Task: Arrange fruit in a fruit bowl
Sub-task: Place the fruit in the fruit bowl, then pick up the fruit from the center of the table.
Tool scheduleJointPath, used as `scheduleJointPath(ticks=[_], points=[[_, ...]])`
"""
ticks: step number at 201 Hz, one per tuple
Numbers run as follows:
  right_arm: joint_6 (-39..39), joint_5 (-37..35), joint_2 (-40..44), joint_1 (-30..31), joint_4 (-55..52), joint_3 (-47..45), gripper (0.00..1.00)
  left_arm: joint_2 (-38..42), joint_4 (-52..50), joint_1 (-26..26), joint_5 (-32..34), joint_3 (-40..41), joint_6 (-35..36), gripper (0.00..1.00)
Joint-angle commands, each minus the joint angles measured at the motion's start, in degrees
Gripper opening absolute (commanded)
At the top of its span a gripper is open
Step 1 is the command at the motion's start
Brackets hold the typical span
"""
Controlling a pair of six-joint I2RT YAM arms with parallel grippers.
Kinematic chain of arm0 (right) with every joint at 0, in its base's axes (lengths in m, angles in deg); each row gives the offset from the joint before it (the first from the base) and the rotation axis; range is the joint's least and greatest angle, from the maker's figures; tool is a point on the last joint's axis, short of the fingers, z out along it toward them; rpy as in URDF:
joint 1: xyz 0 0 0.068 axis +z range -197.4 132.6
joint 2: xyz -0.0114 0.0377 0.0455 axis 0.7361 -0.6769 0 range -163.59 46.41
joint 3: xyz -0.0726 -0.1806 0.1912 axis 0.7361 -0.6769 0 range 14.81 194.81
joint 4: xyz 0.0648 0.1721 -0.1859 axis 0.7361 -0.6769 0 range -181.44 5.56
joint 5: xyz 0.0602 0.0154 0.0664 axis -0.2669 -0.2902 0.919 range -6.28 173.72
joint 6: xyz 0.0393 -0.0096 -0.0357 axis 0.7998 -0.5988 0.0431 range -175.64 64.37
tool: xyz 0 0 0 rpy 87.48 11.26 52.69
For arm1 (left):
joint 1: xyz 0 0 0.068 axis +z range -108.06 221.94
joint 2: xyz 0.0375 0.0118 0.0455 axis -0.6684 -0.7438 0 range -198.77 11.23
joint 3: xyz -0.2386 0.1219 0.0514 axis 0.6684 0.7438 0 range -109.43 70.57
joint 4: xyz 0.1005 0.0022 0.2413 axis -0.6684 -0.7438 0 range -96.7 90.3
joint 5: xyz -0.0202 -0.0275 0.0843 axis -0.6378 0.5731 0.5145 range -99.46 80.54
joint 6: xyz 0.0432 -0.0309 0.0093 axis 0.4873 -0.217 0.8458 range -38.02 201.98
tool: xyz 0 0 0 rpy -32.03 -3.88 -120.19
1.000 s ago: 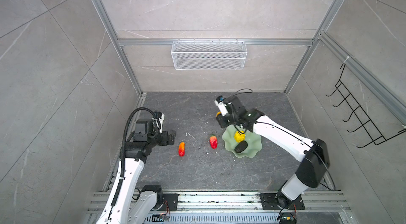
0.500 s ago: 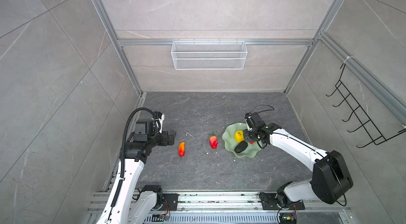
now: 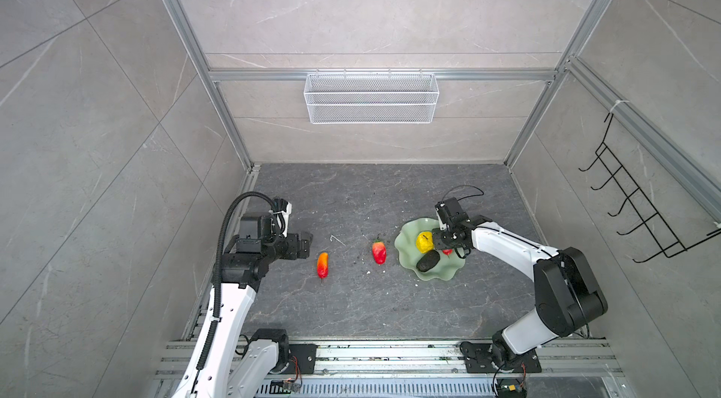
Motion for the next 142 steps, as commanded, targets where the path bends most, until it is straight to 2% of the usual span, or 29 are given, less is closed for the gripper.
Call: scheduleJointPath(ticks=[1, 17, 46, 63, 88, 123, 142], points=[[-1.97, 0.09, 2.91, -0.04, -2.48, 2.42, 0.48, 0.44, 1.53, 0.02, -0.92, -0.11, 0.83, 1.0], [-3.07, -0.83, 4.36, -0.06, -4.7, 3.83, 0.55, 0.36, 1.48, 0.03, -0.92, -0.02, 0.85, 1.0], [-4.76, -3.06, 7.71, 0.0, -9.75, 7.36, 0.62, 0.63, 1.53, 0.02, -0.92, 0.08, 0.89, 1.0], [-6.02, -1.09, 10.22, 0.52, -11.26, 9.18, 0.69, 0.64, 1.53, 0.03, -0.84, 0.07, 0.88, 1.0], [-8.37, 3.05, 11.88, 6.19, -11.1, 11.51, 0.99, 0.38, 1.61, 0.03, -0.92, -0.03, 0.73, 1.0], [-8.08, 4.36, 4.68, 16.92, -9.4, 16.05, 0.99, 0.25, 1.62, 0.03, -0.92, 0.0, 0.7, 1.0], [-7.01, 6.02, -0.61, 19.94, -6.91, 18.1, 0.99, 0.28, 1.62, 0.03, -0.94, -0.03, 0.59, 1.0]])
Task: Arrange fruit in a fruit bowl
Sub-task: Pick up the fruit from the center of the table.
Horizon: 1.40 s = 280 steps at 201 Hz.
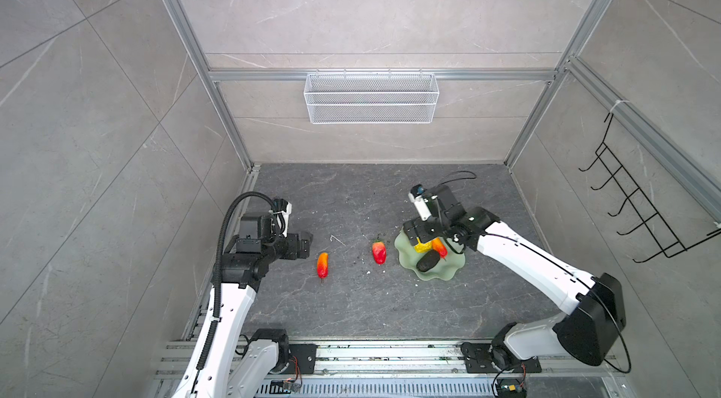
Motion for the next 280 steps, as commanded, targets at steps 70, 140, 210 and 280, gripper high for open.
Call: scheduleJointPath(ticks=[70, 140, 210, 280], points=[[3.85, 3.97, -21.6, 6.86, 2.08, 10.48, 0.97, 0.31, 1.62, 0.03, -0.85, -0.27, 0.59, 1.0], [4.41, 5.57, -27.47, 7.5, 3.76, 11.46, 0.86, 0.57, 1.61, -0.04, -0.49, 0.24, 0.92, 1.0], [5.17, 7.6, -32.78, 7.55, 4.72, 14.21, 0.71, 1.12, 1.42, 0.03, -0.04, 0.59, 1.24, 1.0], [3.3, 11.55, -23.11, 7.69, 7.34, 11.25, 0.47, 0.74, 1.35, 0.03, 0.01, 0.59, 1.39, 1.0]])
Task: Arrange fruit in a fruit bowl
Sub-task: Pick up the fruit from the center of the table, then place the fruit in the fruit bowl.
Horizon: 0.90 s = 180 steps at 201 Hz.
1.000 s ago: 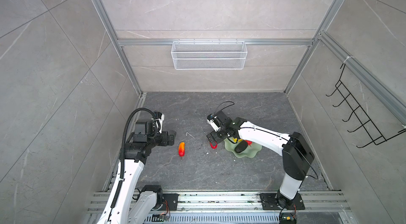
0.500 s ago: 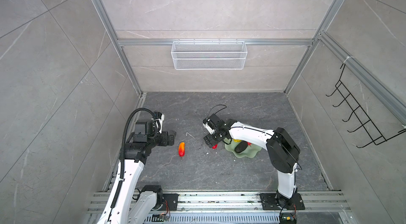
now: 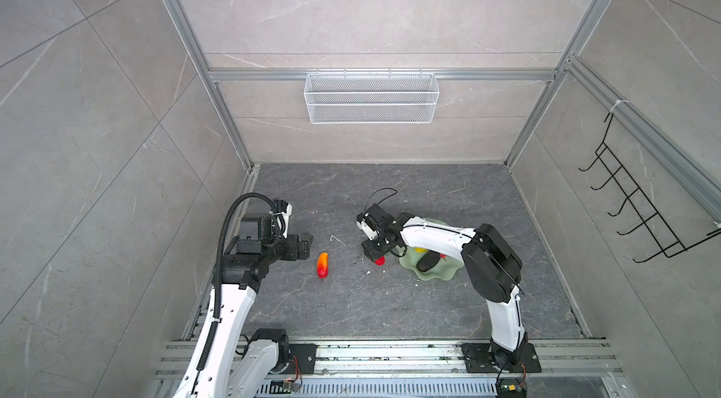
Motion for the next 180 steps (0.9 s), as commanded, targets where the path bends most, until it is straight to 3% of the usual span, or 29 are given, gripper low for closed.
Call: scheduleJointPath(ticks=[1, 43, 83, 130, 180], points=[[-1.16, 3.02, 8.19, 0.44, 2.12, -1.2, 0.47, 0.39, 1.35, 0.03, -0.02, -0.02, 1.39, 1.0], [-2.5, 1.29, 21.32, -1.76, 3.5, -7.79, 0.43, 0.41, 1.35, 0.03, -0.07, -0.15, 1.37, 1.0], [-3.02, -1.54, 27.24, -6.4, 3.22, -15.91, 0.42, 0.69, 1.36, 0.03, -0.34, -0.14, 1.35, 1.0], [-2.74, -0.96, 28.46, -11.32, 6.79, -22.58, 0.41, 0.69, 1.5, 0.02, -0.7, -0.16, 1.26, 1.0], [-3.26, 1.41, 23.85, -12.49, 9.16, -22.89, 0.43, 0.6, 1.62, 0.03, -0.83, -0.2, 1.04, 1.0]])
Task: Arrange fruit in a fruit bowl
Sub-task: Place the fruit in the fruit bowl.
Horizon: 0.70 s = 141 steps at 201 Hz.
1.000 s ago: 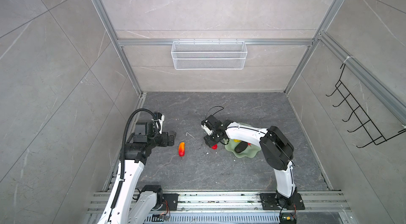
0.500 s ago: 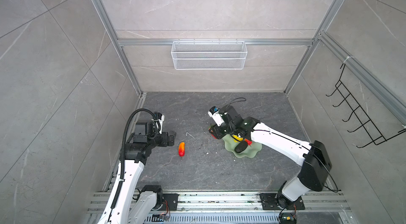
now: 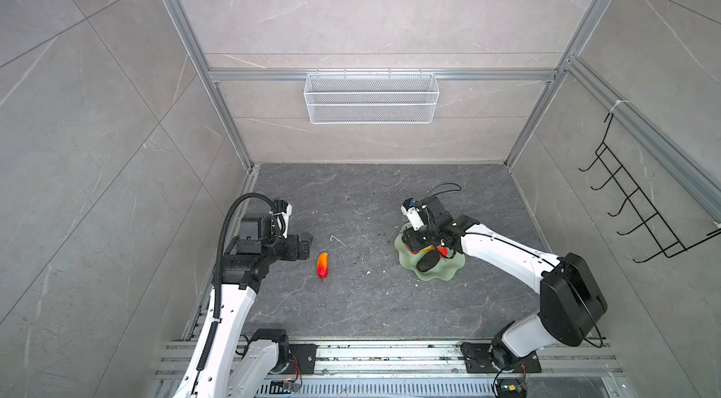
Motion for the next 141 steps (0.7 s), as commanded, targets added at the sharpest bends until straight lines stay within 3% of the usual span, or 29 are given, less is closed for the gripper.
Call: scheduleJointPath(ticks=[1, 59, 111, 141], points=[[-0.7, 1.65, -2.6, 0.15, 2.35, -0.24, 0.43, 0.6, 1.62, 0.03, -0.81, -0.18, 1.05, 1.0], [-0.93, 1.47, -2.87, 0.15, 1.53, 0.42, 0.57, 0.02, 1.79, 0.03, -1.02, -0.49, 1.1, 1.0], [-4.07, 0.9, 1.78, 0.52, -6.07, 5.78, 0.81, -0.16, 1.88, 0.01, -0.81, -0.59, 1.15, 1.0], [-6.96, 1.55, 3.25, 4.38, -10.2, 10.87, 0.98, -0.24, 1.79, 0.03, -0.65, -0.63, 1.24, 1.0]])
